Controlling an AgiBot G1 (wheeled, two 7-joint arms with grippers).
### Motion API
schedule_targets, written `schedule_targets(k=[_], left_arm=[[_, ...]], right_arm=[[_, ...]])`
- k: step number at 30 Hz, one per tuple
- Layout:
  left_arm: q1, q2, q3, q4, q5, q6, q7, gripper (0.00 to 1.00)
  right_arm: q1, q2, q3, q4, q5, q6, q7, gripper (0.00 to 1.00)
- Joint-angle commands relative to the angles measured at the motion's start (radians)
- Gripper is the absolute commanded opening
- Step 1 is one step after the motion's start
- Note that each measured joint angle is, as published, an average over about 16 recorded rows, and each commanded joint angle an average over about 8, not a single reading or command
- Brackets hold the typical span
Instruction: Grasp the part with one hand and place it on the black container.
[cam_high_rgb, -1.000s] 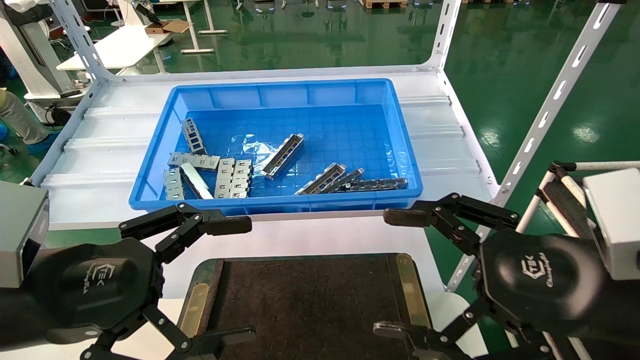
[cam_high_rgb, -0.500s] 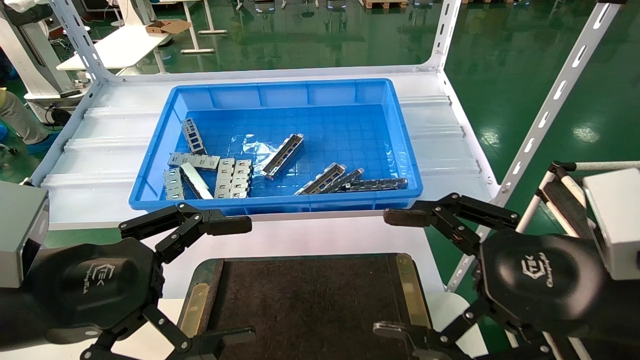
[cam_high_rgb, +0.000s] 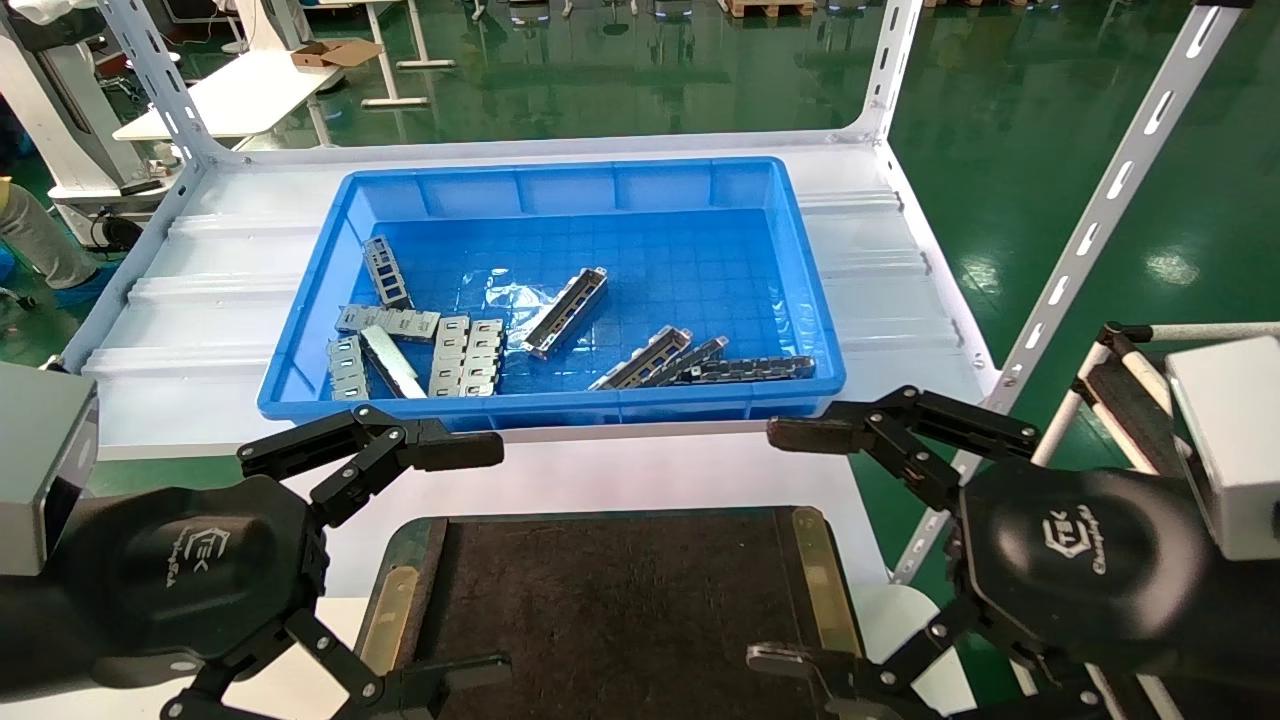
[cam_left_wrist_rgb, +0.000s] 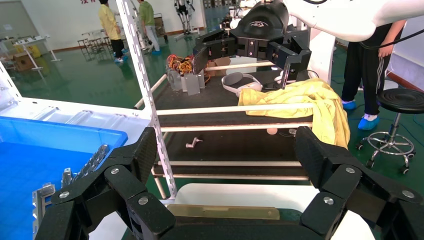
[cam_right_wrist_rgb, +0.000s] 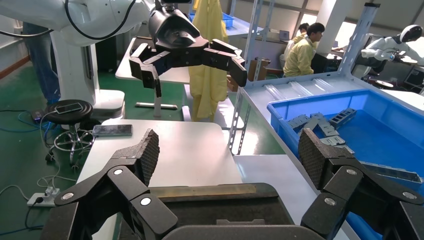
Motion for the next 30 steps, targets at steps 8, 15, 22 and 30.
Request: schedule_targets(k=[8,15,22,30], left_arm=[[0.0,0.0,0.0,0.0,0.0,0.0,0.0,1.0],[0.0,0.0,0.0,0.0,0.0,0.0,0.0,1.0],[0.0,0.0,0.0,0.0,0.0,0.0,0.0,1.0],[-0.019,0.006,0.001,0.001,0.018,-0.019,-0.001,1.0]], right_arm=[[0.0,0.0,0.0,0.0,0.0,0.0,0.0,1.0],[0.0,0.0,0.0,0.0,0.0,0.0,0.0,1.0],[0.0,0.0,0.0,0.0,0.0,0.0,0.0,1.0],[0.0,0.0,0.0,-0.001,0.0,0.0,0.0,1.0]])
